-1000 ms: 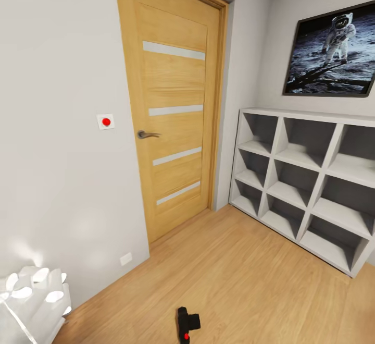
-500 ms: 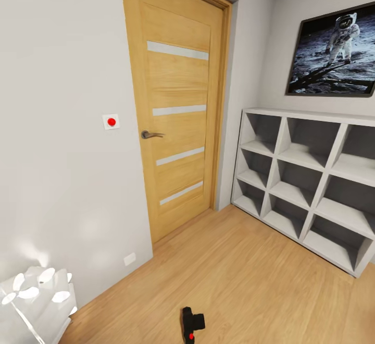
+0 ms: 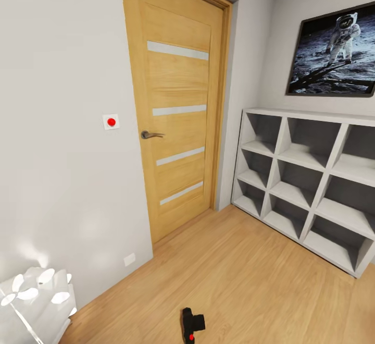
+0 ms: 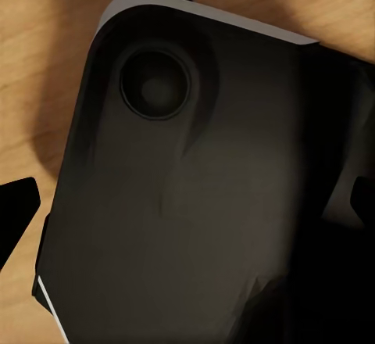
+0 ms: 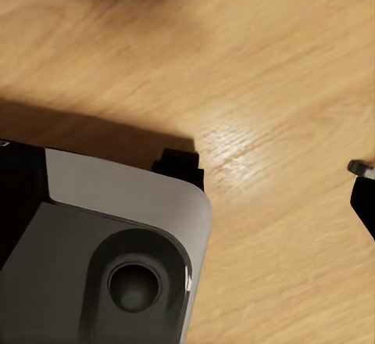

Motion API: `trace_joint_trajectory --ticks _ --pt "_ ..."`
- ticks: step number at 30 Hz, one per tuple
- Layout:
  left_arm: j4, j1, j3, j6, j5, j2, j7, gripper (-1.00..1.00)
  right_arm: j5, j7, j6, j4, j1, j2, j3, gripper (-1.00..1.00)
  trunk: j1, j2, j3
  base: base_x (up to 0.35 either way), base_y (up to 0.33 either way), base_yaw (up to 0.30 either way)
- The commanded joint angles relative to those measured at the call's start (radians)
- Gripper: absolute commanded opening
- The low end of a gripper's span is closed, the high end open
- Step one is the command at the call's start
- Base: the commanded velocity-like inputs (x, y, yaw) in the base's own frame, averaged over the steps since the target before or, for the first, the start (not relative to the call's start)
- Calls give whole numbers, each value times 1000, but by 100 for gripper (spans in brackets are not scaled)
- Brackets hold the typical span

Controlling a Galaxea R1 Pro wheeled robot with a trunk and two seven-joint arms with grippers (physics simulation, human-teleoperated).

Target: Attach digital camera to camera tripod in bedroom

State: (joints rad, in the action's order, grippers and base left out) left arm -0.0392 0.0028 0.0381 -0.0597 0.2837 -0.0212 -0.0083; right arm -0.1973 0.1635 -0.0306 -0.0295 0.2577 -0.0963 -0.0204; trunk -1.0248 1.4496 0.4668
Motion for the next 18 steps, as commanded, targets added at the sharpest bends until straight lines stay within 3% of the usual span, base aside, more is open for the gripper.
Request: trace_joint_trajectory --ticks 1,18 --pt "-1 0 3 -2 3 0 -1 100 -7 2 -3 -3 1 0 -3 100 0 0 1 148 0 0" --pt "-1 0 2 -2 2 0 -1 100 -7 1 -3 -3 1 0 -3 100 0 0 1 247 0 0"
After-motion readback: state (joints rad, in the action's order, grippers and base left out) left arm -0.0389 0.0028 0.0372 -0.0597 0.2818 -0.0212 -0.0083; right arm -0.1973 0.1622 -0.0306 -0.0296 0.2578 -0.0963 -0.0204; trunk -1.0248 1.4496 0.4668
